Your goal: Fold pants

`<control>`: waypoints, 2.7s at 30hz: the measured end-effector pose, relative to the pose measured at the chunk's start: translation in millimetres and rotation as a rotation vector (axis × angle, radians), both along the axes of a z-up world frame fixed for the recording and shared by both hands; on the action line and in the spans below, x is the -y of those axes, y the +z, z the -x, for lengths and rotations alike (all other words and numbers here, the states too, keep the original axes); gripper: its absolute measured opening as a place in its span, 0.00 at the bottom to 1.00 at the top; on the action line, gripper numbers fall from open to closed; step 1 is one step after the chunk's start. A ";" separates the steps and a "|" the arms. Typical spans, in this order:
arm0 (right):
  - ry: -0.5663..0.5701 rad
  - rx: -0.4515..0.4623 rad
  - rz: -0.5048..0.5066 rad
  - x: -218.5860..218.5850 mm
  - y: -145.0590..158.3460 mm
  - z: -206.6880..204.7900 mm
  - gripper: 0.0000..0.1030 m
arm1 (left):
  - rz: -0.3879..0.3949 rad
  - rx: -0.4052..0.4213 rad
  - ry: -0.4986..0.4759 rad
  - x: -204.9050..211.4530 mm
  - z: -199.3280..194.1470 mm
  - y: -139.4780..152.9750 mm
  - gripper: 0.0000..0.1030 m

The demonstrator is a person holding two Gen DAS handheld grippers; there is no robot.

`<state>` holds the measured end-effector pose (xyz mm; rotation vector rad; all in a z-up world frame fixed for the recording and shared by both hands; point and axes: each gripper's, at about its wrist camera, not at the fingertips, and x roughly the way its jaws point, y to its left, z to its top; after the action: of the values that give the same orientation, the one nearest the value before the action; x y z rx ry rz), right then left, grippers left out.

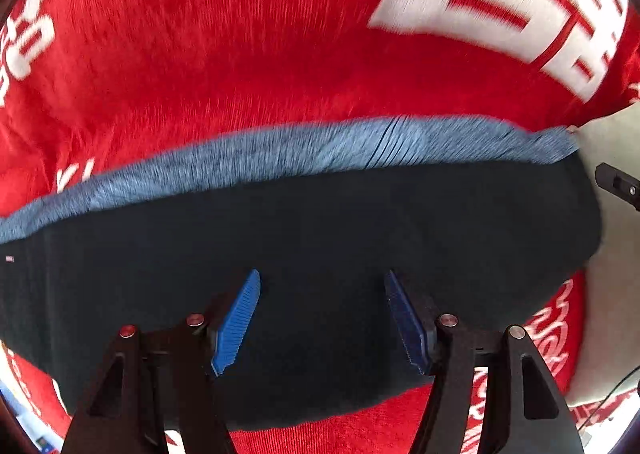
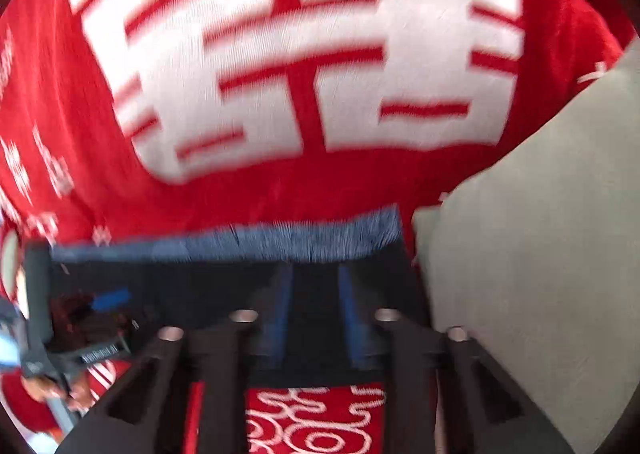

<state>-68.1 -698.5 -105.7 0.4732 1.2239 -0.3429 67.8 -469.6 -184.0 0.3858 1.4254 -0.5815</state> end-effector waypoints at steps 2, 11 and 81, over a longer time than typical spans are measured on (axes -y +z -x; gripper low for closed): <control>0.008 -0.040 -0.008 -3.3 -18.2 -8.6 0.21 | 0.000 0.033 0.003 -2.4 5.0 -3.3 0.74; -0.076 -0.174 0.139 26.4 -69.6 -27.4 0.19 | -0.005 0.172 0.039 -28.3 -18.6 20.5 0.79; -0.326 0.116 -0.679 -331.9 -103.1 -59.4 0.09 | -0.031 0.082 0.091 -289.0 -63.9 1.7 0.92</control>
<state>-8.7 -366.7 -208.8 1.2693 1.1311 -0.1617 131.7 -180.6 -182.4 0.3634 1.3675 -0.4649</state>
